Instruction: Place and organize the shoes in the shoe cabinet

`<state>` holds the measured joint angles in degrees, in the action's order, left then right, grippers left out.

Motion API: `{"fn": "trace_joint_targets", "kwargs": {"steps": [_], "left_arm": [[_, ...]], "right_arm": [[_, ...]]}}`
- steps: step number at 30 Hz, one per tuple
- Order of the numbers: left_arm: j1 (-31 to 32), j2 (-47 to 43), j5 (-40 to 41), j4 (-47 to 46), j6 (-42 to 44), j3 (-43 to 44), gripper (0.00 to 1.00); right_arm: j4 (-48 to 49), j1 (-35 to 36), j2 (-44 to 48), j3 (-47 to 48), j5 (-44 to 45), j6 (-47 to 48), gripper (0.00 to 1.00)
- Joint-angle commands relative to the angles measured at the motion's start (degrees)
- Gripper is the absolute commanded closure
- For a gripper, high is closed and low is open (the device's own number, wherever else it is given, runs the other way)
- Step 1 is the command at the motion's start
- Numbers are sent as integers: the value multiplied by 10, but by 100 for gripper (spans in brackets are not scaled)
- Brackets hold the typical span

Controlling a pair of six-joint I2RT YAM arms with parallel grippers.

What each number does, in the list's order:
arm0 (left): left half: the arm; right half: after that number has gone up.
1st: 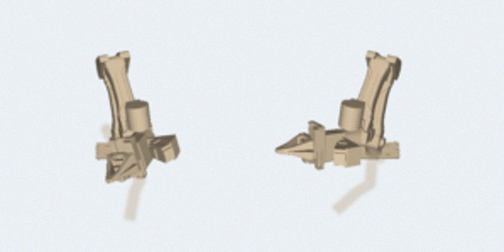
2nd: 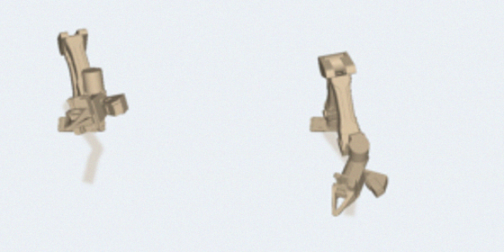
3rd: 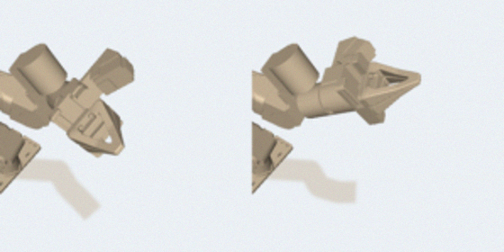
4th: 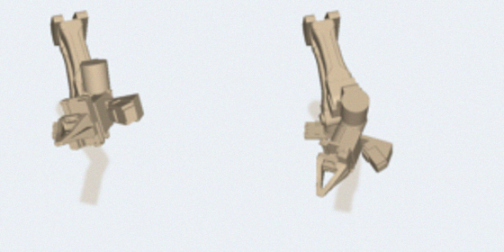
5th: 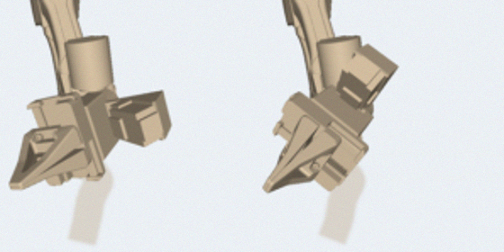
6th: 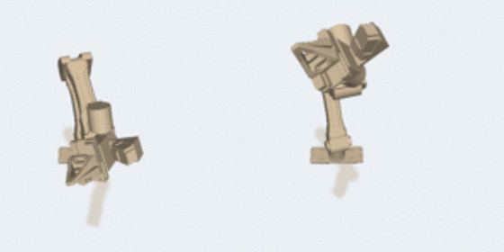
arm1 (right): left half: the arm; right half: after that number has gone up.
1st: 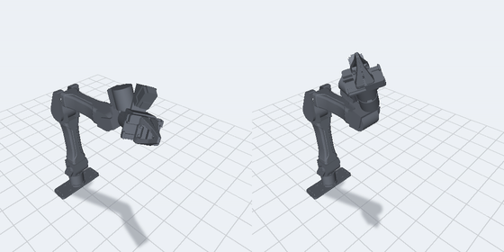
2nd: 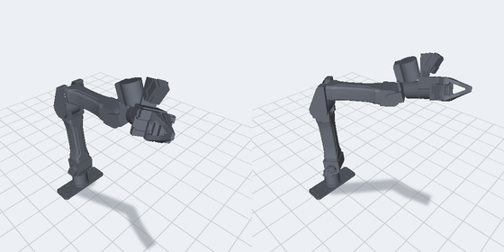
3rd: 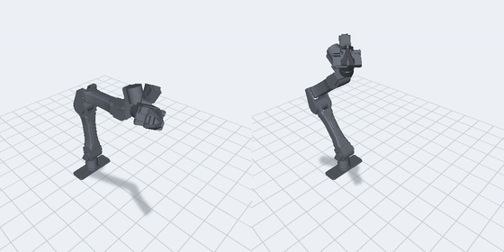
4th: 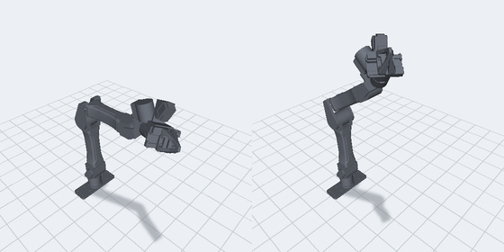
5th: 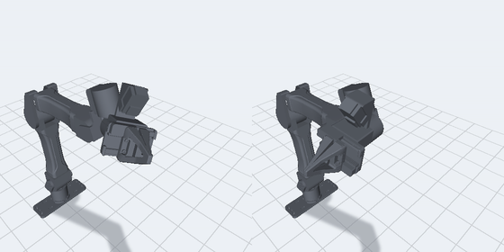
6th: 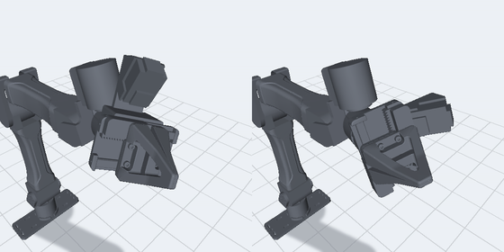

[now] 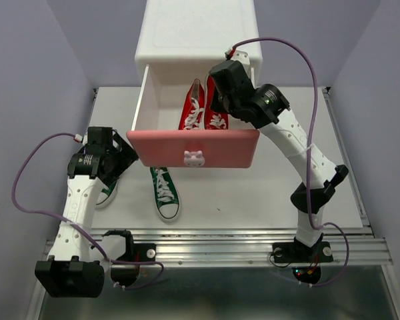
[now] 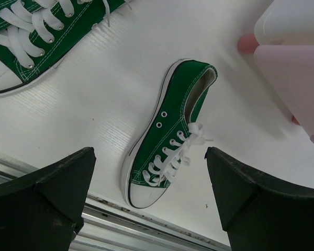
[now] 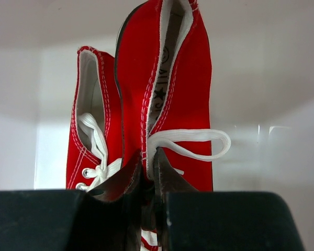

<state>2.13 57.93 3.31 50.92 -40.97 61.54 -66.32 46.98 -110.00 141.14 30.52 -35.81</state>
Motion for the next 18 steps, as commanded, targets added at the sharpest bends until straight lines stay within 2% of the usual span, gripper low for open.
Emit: {"fn": "trace_joint_targets", "kwargs": {"steps": [1, 5, 8, 9, 11, 12, 14, 15, 17, 18], "left_arm": [[-4, -12, 11, 5, 3, 10, 1], [-4, -13, 13, 7, 0, 10, 1], [-4, -16, 13, 7, -2, 9, 1], [-4, -16, 13, 6, -5, 9, 1], [-4, -14, 11, 5, -7, 11, 1], [-4, -12, 12, 5, -10, 13, 1], [-4, -11, 9, 3, -11, 21, 1], [-4, -8, 7, 2, -12, 24, 1], [-4, -5, -3, -1, -13, 45, 1], [-4, 1, -5, 0, -12, 54, 1]], "right_arm": [[-133, 8, 16, -64, 16, 10, 99], [-134, 8, 48, -136, 23, -18, 99], [-134, 8, 51, -153, 19, -16, 99], [-134, 8, 46, -145, 15, -11, 93], [-134, 8, 31, -96, 20, 4, 90], [-133, 8, 14, -76, 24, 8, 84], [-132, 8, -6, -25, 29, 18, 79], [-132, 8, -22, 28, 30, 18, 76], [-131, 8, -34, 64, 26, 13, 75], [-130, 1, -34, 70, 25, 7, 69]]}}
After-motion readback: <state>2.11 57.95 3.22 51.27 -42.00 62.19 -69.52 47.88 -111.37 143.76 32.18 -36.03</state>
